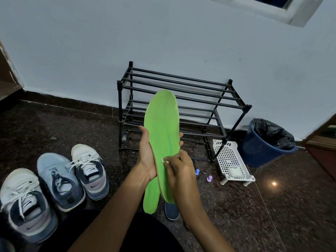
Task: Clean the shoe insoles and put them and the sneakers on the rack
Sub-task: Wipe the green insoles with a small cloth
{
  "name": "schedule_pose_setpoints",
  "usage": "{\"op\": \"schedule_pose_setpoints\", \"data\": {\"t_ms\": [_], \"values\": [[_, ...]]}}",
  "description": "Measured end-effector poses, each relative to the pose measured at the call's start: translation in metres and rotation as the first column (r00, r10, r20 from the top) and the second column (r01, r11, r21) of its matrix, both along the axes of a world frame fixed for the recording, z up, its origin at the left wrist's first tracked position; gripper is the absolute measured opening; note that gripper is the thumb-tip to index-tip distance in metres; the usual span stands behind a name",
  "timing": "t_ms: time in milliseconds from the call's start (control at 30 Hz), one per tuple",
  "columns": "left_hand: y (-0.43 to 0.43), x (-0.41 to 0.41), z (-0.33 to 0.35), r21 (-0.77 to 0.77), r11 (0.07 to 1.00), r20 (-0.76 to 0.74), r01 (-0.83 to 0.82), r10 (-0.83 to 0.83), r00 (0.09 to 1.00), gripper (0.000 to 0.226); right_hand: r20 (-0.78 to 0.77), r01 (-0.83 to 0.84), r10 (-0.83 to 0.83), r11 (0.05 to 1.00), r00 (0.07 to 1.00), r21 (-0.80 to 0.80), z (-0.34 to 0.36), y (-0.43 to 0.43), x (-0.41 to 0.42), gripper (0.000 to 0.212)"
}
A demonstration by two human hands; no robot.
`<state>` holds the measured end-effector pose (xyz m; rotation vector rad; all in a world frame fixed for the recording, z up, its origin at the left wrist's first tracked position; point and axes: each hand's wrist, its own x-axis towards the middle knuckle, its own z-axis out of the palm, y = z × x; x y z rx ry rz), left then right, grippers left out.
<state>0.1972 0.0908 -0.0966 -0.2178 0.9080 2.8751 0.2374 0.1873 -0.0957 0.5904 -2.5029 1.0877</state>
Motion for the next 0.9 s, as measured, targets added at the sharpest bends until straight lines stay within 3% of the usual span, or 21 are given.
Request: {"op": "schedule_pose_setpoints", "data": {"t_ms": [167, 400, 667, 900], "values": [[-0.001, 0.003, 0.000, -0.005, 1.000, 0.024, -0.007, 0.008, 1.000, 0.095, -0.041, 0.048, -0.047, 0.998, 0.998, 0.032, 0.001, -0.005, -0.003, 0.013], [-0.003, 0.001, 0.003, 0.118, 0.993, 0.006, -0.001, 0.001, 1.000, 0.104, -0.035, -0.042, 0.042, 0.999, 0.999, -0.019, -0.005, -0.002, 0.023, 0.012], [0.000, 0.002, 0.001, -0.003, 1.000, 0.039, -0.017, 0.017, 0.999, 0.095, 0.028, 0.021, -0.020, 1.000, 0.999, -0.008, 0.004, -0.002, -0.009, 0.012], [-0.007, 0.001, 0.002, 0.108, 0.993, 0.000, 0.036, -0.036, 0.999, 0.107, 0.003, -0.061, 0.061, 0.997, 0.998, -0.045, -0.005, -0.003, 0.023, 0.015]]}}
